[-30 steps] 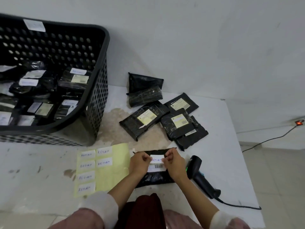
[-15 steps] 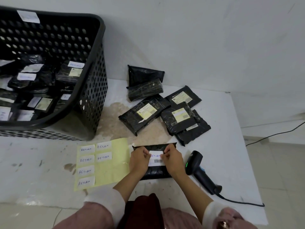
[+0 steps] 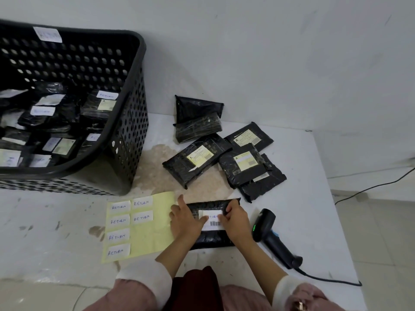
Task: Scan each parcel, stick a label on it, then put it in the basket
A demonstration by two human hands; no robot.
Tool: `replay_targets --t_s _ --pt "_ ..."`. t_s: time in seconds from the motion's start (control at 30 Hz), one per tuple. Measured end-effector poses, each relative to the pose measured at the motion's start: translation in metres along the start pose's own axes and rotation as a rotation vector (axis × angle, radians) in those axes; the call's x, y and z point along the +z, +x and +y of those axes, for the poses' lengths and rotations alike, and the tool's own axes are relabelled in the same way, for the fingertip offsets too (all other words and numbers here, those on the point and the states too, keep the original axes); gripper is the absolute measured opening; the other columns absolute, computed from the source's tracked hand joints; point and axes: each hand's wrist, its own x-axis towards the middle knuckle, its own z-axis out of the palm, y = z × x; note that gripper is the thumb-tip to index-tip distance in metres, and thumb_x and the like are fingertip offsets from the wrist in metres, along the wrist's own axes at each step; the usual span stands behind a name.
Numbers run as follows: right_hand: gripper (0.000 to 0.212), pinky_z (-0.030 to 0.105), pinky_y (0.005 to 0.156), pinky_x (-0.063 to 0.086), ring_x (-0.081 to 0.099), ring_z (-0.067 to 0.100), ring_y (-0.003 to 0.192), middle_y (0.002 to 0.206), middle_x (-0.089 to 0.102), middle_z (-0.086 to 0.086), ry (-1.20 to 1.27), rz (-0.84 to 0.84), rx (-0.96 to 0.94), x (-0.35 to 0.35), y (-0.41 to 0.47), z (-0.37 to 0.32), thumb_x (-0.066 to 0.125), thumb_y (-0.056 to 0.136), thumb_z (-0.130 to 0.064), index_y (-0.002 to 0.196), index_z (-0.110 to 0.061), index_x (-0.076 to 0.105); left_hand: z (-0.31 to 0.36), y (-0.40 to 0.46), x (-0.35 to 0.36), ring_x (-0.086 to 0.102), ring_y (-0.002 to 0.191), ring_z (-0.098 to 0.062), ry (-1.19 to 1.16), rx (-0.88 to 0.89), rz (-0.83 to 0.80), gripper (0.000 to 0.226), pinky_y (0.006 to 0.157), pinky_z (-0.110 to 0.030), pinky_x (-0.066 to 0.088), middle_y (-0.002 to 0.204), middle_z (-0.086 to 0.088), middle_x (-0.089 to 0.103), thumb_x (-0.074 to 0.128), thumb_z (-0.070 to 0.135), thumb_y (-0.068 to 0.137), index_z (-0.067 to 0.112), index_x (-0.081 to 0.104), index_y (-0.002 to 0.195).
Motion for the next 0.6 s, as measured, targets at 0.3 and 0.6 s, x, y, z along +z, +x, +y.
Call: replay_targets --t_s 0.3,0.6 --pt "0.028 0.025 0.063 0.045 0.052 0.013 0.065 0.075 0.056 0.003 0.141 -0.002 0.009 -0.004 -0.013 -0.003 0.068 0.087 -0.017 0.097 -0.014 0.042 0.013 -0.009 -0.016 0.052 0.079 -0.022 -0.124 0.062 -0.079 0.052 0.069 -0.027 0.044 0.111 -0.006 0.036 0.08 0.031 0.071 0.017 0.039 0.099" --pt "0.11 0.034 0.097 0.044 0.055 0.014 0.11 0.12 0.049 -0.014 0.375 -0.022 0.034 -0.058 -0.018 -0.028 0.062 0.051 -0.087 0.141 -0.033 0.029 0.027 -0.007 -0.086 0.068 0.08 -0.018 -0.585 0.383 -0.209 0.038 0.055 -0.021 0.054 0.102 0.0 0.06 0.075 0.009 0.076 0.029 0.047 0.094"
